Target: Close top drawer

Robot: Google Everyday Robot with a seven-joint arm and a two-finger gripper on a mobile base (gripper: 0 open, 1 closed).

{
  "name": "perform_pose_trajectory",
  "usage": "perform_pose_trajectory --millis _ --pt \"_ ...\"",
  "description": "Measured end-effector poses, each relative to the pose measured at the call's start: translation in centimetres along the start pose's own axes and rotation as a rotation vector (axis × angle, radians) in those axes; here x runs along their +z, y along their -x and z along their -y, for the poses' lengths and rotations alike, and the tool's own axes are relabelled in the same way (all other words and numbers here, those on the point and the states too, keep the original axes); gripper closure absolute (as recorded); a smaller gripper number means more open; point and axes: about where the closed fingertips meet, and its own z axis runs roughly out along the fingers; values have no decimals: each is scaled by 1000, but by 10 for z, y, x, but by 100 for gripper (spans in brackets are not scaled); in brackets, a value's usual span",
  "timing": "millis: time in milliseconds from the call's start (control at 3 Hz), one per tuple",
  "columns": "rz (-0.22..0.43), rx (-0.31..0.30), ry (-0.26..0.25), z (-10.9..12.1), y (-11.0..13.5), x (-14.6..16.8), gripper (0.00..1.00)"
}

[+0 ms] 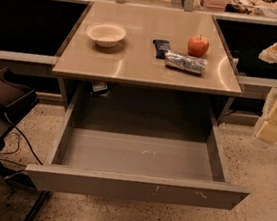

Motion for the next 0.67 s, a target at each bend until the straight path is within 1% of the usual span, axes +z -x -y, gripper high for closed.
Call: perform_pose_trajectory --millis 333,667 --pt "0 0 0 0 0 0 0" --pt "2 -5 5 -14 0 15 0"
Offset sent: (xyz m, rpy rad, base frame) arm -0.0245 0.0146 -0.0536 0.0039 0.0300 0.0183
